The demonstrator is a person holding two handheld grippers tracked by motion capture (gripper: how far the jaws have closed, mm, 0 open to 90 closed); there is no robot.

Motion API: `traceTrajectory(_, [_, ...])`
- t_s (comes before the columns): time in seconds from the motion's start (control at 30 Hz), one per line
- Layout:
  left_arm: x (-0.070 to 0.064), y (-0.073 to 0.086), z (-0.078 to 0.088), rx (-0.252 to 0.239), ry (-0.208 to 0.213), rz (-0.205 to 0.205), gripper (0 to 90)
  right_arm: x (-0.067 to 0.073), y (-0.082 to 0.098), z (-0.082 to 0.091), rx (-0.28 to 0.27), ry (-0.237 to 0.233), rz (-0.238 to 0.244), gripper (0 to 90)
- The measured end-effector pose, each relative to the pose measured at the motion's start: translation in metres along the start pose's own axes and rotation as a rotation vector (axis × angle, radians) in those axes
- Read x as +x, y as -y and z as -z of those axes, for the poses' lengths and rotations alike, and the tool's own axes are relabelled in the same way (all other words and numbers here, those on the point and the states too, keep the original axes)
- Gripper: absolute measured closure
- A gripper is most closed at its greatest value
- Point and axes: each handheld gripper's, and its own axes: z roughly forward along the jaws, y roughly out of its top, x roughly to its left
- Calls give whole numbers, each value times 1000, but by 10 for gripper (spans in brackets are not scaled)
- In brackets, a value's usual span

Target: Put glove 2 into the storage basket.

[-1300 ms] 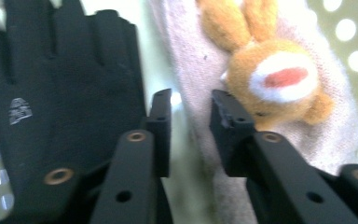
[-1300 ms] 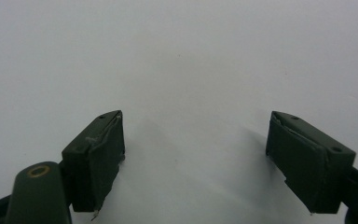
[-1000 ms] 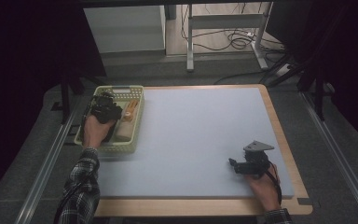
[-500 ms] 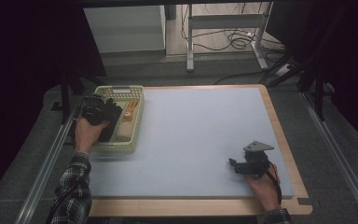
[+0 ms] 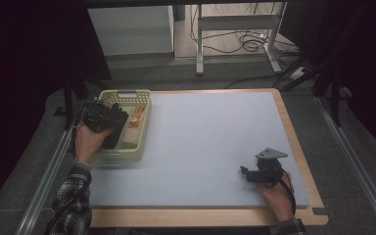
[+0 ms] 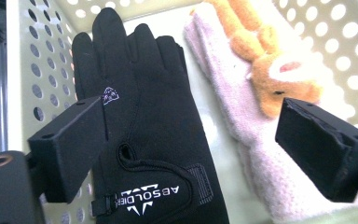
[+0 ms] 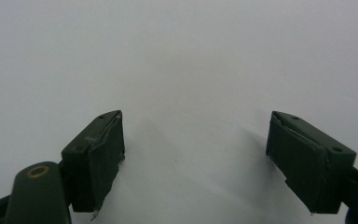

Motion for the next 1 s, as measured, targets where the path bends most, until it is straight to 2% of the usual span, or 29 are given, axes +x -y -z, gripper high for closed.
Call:
traceTrajectory(0.2, [-1,1,6,-22,31,9,62,0,0,0,0,0,1,190])
traceTrajectory(0.43, [-4,4,14,-51,73,-3,44,0,0,0,0,0,0,190])
traceTrajectory(1.0, [-17,9,32,-110,141,-57,26,0,0,0,1,1,0,189])
